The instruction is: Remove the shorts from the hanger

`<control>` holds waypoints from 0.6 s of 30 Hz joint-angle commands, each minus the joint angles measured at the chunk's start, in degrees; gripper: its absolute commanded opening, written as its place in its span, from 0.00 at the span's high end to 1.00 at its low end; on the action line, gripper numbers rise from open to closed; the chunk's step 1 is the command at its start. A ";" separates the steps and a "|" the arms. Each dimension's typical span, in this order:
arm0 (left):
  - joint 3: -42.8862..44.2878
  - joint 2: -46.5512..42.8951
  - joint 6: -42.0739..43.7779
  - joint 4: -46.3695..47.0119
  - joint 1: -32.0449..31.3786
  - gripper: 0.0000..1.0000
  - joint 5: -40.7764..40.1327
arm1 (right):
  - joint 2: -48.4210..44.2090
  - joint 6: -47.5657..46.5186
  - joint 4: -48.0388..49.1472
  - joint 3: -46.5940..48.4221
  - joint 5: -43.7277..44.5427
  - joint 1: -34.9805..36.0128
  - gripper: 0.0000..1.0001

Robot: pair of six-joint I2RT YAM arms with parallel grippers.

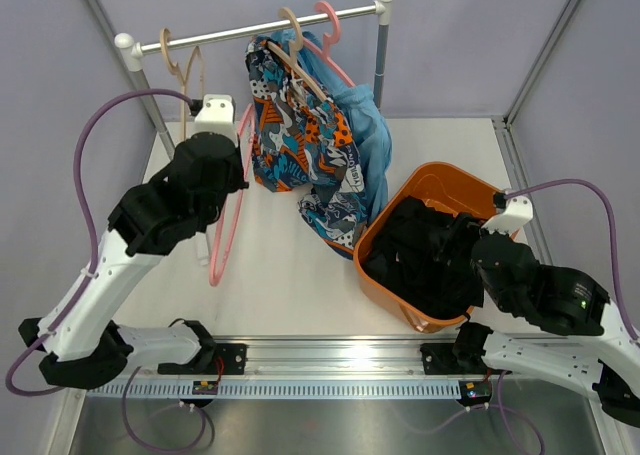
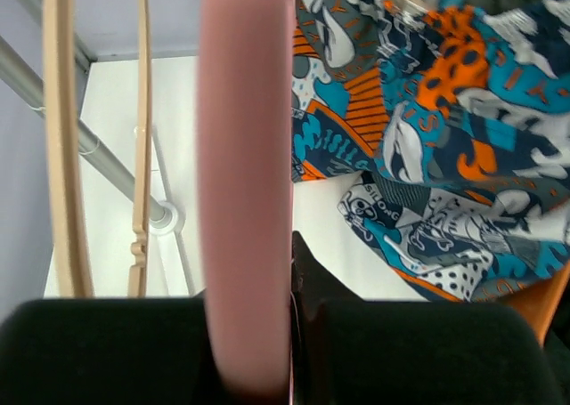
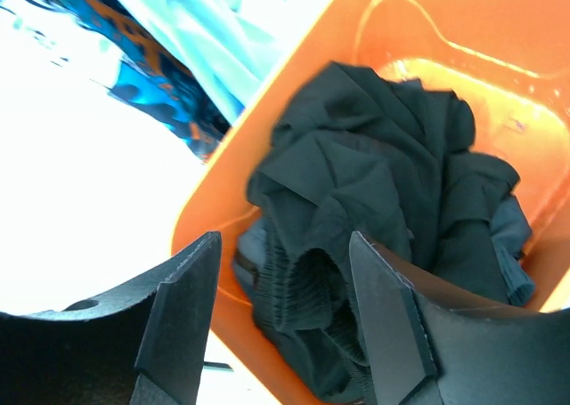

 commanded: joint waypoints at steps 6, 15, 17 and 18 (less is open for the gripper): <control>14.13 6.97 3.28 6.53 9.13 1.00 10.55 | 2.10 -5.75 5.05 5.62 -0.37 -0.24 0.32; 25.65 17.43 4.25 7.93 17.39 1.00 13.63 | 3.60 -10.85 5.58 10.63 0.86 -0.33 0.30; 27.50 19.36 4.25 8.55 19.24 1.00 14.77 | 3.42 -12.34 5.66 11.60 1.30 -0.33 0.30; 27.94 19.98 4.25 9.25 19.94 1.00 15.29 | 3.25 -12.78 5.75 12.30 1.56 -0.33 0.30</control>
